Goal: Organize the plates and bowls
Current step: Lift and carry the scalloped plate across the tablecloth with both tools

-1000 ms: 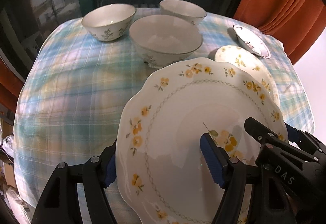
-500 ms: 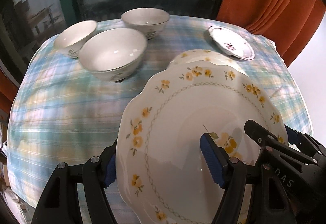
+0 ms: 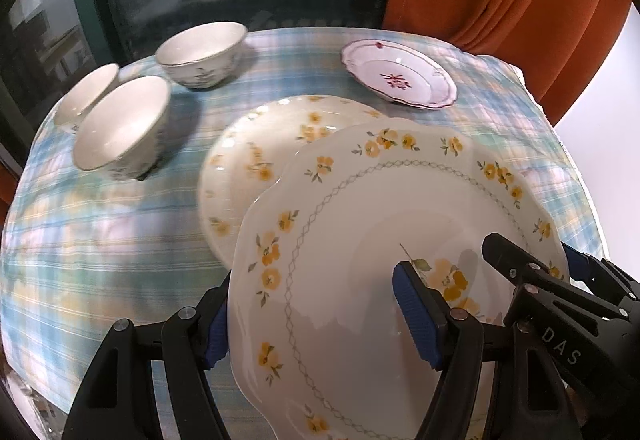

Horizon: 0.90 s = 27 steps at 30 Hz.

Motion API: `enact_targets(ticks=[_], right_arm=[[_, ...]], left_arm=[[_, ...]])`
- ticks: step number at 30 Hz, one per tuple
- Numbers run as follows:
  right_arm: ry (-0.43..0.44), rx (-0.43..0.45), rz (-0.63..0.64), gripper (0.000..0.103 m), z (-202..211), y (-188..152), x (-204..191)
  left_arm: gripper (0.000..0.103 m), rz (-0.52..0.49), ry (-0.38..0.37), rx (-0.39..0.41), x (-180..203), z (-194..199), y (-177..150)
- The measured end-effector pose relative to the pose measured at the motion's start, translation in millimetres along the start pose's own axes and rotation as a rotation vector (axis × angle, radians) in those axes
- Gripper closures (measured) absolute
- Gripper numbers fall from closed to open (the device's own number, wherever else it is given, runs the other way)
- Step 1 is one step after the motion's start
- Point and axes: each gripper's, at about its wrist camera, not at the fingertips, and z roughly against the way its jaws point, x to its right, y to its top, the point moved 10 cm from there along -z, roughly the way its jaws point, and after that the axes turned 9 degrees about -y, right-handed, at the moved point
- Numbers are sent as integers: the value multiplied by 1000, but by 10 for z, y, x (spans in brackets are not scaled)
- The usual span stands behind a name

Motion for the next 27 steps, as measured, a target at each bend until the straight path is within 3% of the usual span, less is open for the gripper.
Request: enact_targets(ticks=[11, 27], right_arm=[[-19, -20, 59, 33, -312, 113, 724], [-40, -87, 100, 33, -691, 81, 1370]], left_arm=[[31, 68, -16, -27, 593, -432, -47], [31, 117, -31, -103, 1122, -887, -167]])
